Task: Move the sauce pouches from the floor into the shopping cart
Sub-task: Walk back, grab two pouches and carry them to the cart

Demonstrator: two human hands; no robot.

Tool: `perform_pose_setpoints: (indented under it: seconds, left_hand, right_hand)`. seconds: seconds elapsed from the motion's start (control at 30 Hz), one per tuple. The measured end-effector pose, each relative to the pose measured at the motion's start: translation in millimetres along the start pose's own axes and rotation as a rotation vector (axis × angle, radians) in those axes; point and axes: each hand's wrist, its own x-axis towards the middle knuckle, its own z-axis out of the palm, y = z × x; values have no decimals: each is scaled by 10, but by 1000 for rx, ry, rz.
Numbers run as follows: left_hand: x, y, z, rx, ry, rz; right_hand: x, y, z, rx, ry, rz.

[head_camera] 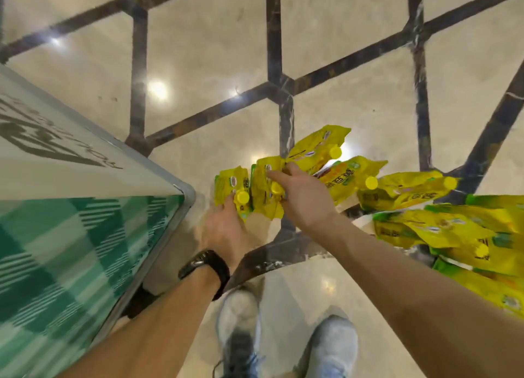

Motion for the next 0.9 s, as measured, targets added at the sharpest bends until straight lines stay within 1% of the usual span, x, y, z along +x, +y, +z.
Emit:
perform_pose_setpoints:
  seconds: [0.07, 0.17, 0.23, 0.27, 0.3, 0.4, 0.47, 0.53, 0.67, 0.73, 0.8, 0.87, 0.9]
  left_hand:
    - [-91, -145, -78, -46, 31, 47]
    - [-217, -434, -281, -184, -13, 168]
    - [-283, -651, -299, -124, -41, 207]
    - [-316, -778, -251, -136, -32, 199]
    - [-360, -882, -188, -199, -20, 174]
    - [-532, -1038, 17, -461, 13, 63]
    - [-616, -1124, 202, -507, 64, 65]
    - [-595, -1190, 422, -574, 90, 30]
    - [-421, -1104, 771, -705, 210, 15]
    - [-323, -1069, 836, -783, 265, 40]
    - [-253, -1091, 838, -883, 271, 77]
    - [-160, -1183, 760, -840, 242, 83]
    - [-124, -1232, 694, -830, 186, 80]
  right_hand:
    - [46, -14, 6, -54, 21, -39]
    - [-38, -87, -64, -183, 94, -142]
    - [-163, -112, -14, -202, 154, -125]
    - [-238, -96, 61, -152, 179, -96]
    - [-323, -48, 166, -72, 179, -60]
    - [-616, 212, 431, 183, 196, -2]
    - [-752, 436, 513, 318, 205, -5]
    - [-771, 601, 571, 433, 184, -42]
    - [-487, 672, 729, 676, 205, -30]
    - [-286, 680, 837, 728, 185, -48]
    - [-99, 727, 915, 816, 135, -37]
    - [-14, 749, 909, 731, 39, -42]
    - [15, 724, 861, 662, 42, -53]
